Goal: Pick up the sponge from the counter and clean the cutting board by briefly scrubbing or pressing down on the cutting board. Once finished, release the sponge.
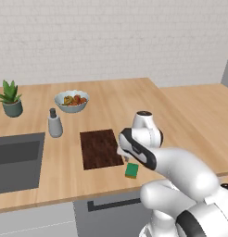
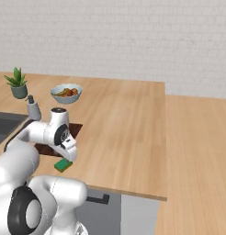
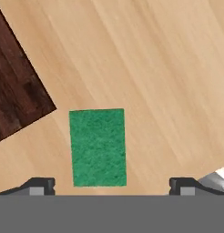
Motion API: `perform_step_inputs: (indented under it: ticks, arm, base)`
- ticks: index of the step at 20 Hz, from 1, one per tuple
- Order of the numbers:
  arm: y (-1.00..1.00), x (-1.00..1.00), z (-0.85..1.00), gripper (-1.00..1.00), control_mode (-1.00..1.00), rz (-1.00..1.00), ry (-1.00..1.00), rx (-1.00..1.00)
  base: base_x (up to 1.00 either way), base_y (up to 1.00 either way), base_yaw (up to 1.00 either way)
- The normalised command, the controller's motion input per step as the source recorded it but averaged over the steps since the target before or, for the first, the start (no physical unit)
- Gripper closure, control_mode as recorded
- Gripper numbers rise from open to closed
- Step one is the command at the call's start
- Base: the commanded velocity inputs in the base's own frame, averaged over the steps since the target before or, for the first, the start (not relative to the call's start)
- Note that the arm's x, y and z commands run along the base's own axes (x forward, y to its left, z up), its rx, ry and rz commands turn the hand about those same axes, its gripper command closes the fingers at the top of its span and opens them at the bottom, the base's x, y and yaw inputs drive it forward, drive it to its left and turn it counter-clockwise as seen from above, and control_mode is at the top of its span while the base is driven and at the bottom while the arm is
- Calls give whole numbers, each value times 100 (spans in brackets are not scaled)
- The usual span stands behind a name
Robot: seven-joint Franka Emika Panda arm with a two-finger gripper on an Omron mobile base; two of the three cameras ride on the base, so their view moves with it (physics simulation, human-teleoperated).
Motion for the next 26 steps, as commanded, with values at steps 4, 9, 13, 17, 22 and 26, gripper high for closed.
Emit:
perform_step_inputs:
  ticks: [4,9,13,17,22,26]
  arm:
    - [0,9,-35,-100,-100,-18,6,0]
    - [4,27,-22,-100,-100,0,0,0]
    - [11,19,-19,-100,-100,0,0,-1]
    - [6,1,-21,-100,-100,3,1,0]
    - [0,0,-5,-100,-100,2,0,-2]
    - [0,0,-11,-100,-100,2,0,-1]
  base:
    - [0,0,0]
    - [0,0,0]
    - [0,0,0]
    - [0,0,0]
    - [0,0,0]
    - [0,0,0]
